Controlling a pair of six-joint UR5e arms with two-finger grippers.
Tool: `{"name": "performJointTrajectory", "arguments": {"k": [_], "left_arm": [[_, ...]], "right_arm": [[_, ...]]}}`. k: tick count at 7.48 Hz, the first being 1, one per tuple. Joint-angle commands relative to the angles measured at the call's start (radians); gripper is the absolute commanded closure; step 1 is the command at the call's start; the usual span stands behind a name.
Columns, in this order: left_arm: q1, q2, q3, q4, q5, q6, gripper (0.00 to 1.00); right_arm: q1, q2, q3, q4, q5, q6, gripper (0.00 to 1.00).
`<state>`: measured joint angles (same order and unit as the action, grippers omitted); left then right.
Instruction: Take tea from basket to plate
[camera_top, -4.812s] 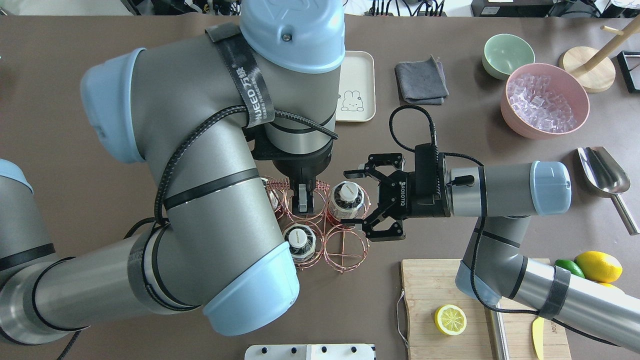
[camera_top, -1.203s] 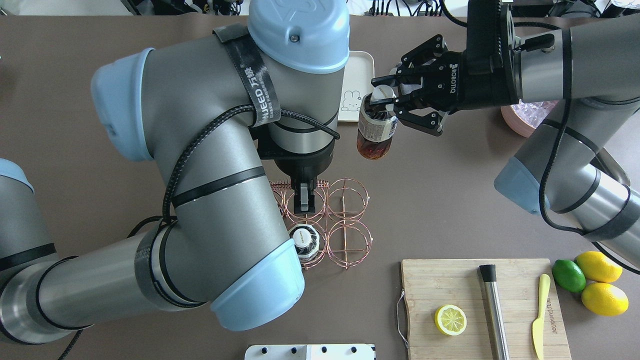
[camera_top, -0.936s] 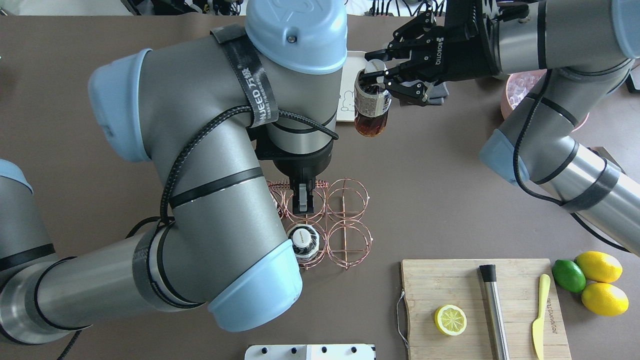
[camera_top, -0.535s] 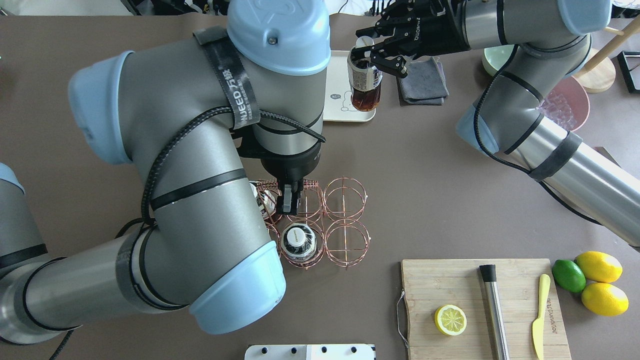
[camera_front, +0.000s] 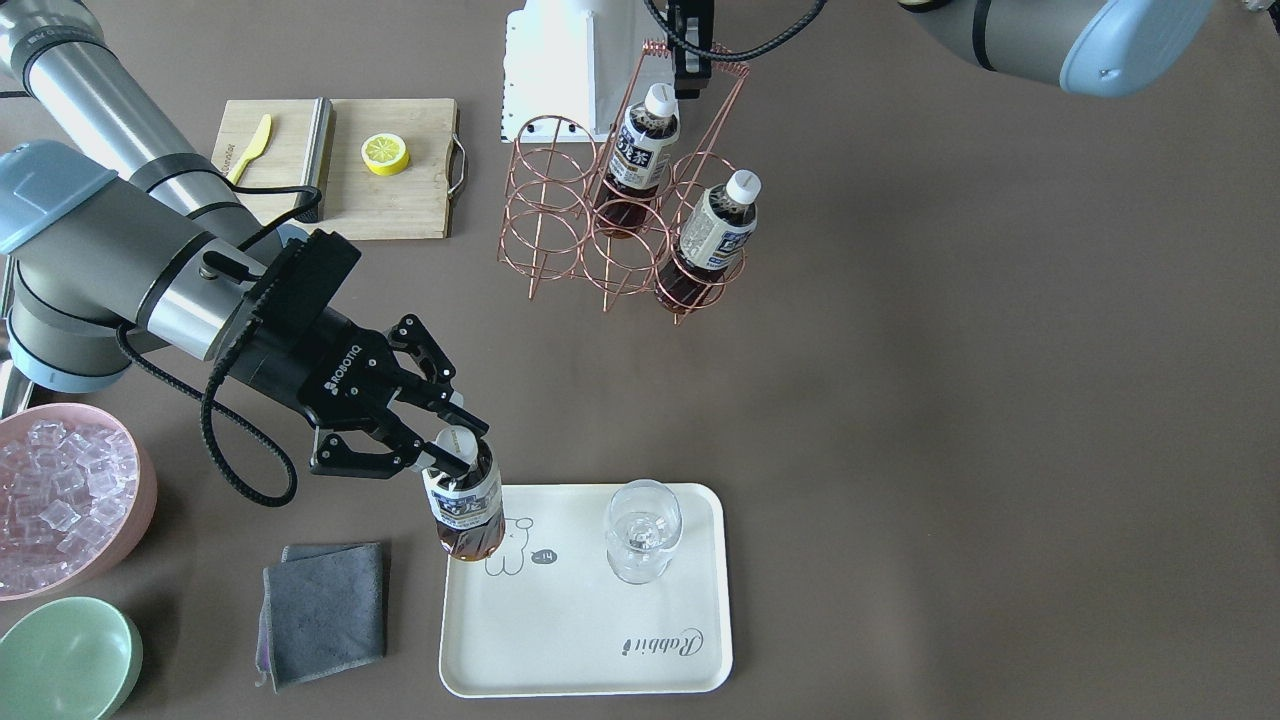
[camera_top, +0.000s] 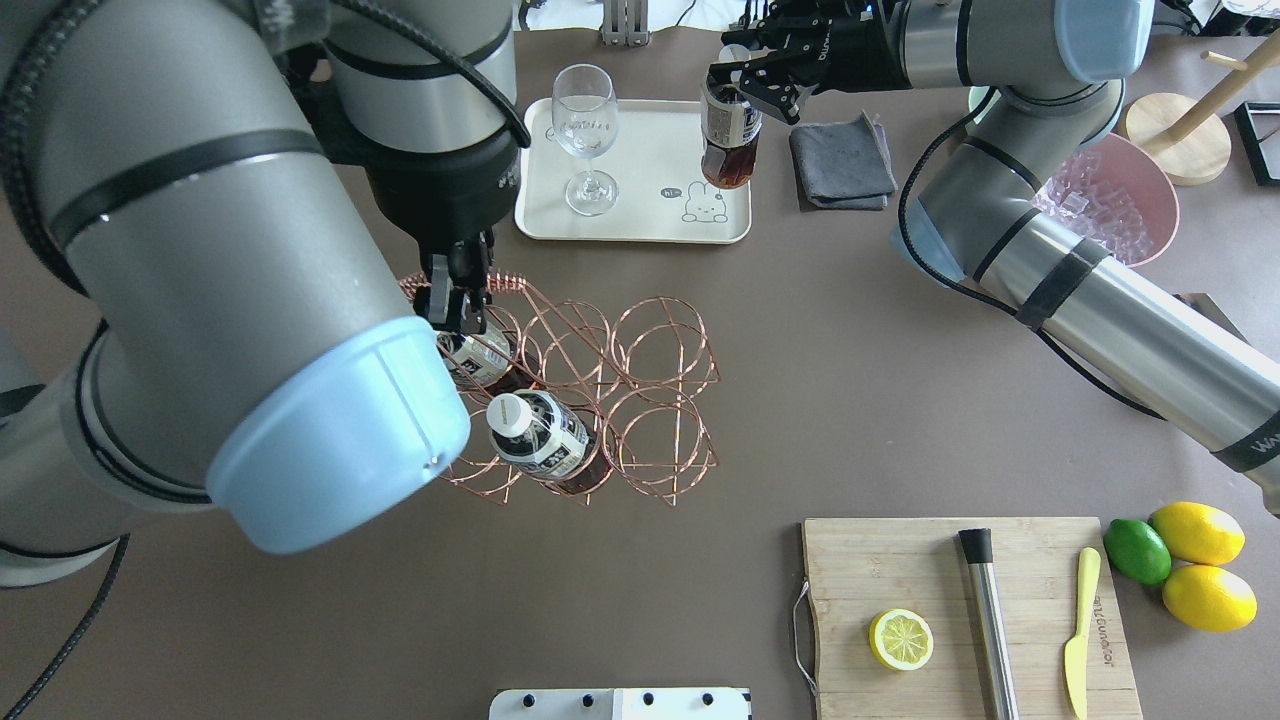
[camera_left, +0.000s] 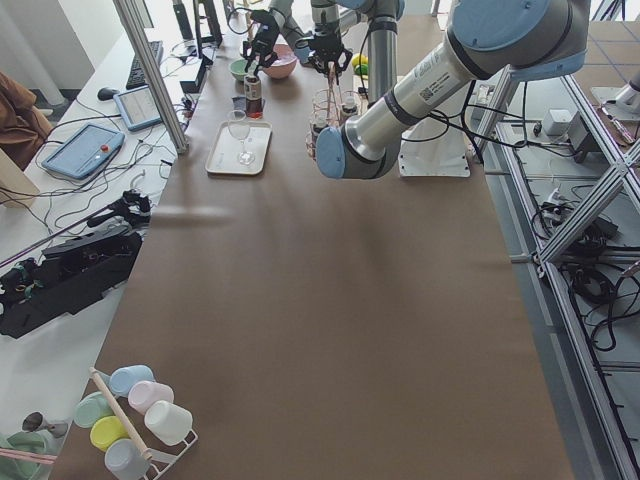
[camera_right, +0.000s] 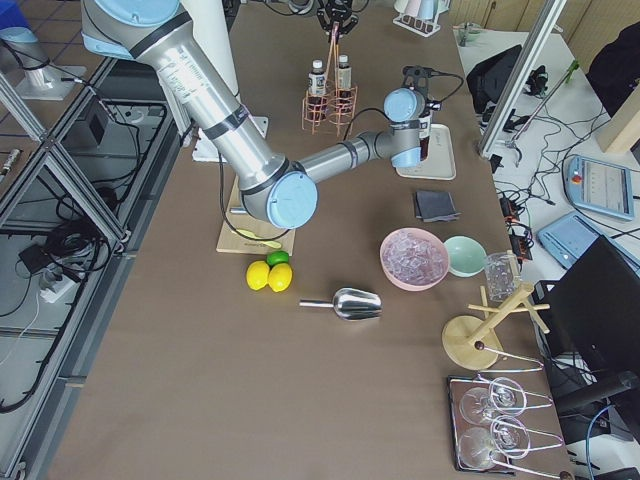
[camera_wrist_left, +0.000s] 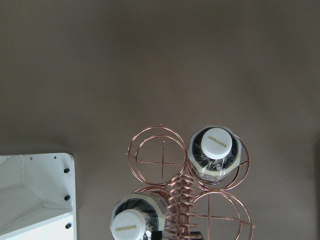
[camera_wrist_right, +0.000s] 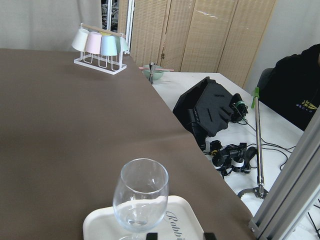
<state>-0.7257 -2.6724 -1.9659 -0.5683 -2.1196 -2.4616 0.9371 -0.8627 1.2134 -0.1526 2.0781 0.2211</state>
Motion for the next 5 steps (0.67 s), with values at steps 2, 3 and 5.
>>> {"name": "performJointTrajectory", "arguments": {"k": [2,3,5], "left_arm": [[-0.300,0.086,-0.028,0.171,-0.065,0.381,1.00],[-0.377,0.148,-0.031,0.166,-0.068,0.465,1.00],[-0.512,0.326,-0.036,0.090,-0.065,0.660,1.00]], "right_arm": [[-0.009,0.068,-0.188,0.171,-0.136,0.174,1.00],[-0.029,0.079,-0.222,0.204,-0.168,0.203,1.00],[-0.073,0.079,-0.248,0.249,-0.237,0.237,1.00]]}}
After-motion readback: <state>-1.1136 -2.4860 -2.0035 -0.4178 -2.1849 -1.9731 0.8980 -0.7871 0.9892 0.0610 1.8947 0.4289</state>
